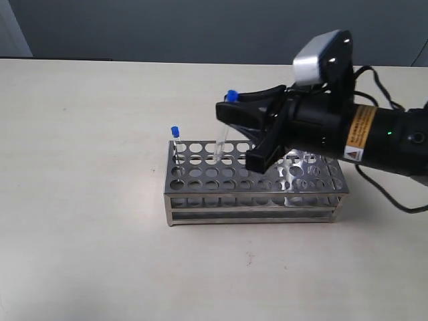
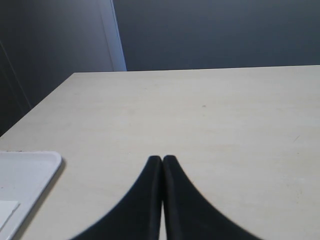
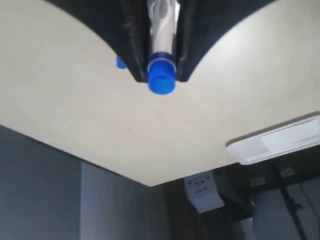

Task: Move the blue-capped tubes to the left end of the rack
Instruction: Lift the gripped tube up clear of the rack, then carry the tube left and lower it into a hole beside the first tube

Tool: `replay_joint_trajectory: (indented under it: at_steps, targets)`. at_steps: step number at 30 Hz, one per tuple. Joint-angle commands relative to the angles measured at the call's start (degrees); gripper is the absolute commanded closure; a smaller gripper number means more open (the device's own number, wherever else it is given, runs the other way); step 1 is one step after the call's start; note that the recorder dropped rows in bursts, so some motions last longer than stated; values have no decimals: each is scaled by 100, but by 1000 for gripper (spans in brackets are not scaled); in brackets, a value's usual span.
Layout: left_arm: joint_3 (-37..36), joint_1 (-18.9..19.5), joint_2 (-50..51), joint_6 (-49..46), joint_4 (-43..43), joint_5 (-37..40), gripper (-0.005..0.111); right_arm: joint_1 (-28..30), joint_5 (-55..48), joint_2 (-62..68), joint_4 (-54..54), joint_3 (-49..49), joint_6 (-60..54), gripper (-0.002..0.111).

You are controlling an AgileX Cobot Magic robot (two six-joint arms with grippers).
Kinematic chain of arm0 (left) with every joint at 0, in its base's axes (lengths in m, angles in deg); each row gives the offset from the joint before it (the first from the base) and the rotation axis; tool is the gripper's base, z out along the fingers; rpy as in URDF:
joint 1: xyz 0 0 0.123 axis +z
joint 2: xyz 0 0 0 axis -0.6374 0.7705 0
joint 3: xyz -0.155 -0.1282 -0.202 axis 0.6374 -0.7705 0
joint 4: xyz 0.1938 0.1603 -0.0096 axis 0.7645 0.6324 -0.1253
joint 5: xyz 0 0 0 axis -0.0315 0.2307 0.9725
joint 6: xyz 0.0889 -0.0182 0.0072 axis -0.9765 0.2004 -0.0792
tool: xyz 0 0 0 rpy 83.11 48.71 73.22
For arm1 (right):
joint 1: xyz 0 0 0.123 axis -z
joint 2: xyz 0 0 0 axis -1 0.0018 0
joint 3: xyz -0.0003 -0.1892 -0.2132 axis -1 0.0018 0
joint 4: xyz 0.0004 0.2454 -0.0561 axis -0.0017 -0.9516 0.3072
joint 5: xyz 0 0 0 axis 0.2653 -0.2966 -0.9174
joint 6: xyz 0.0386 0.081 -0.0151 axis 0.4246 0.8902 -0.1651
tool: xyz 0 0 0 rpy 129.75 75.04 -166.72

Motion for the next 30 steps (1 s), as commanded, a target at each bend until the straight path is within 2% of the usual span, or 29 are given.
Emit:
replay_joint_trajectory:
  at_steps: [1,7,22,30]
  targets:
    - [-9,13,-34,29,-7,-11,106,-448,92,424,50,-285,-265,109]
    - [-9,13,-34,29,-7,-11,106,-700,42,902,-135,-680,-567,109]
    - [-9,13,-34,29,-7,-11,106,-700,-182,1876,-222,-1450,-793,109]
    - [-9,13,-34,29,-7,-11,106,-700,-520,1894,-343,-1529,-1086,109]
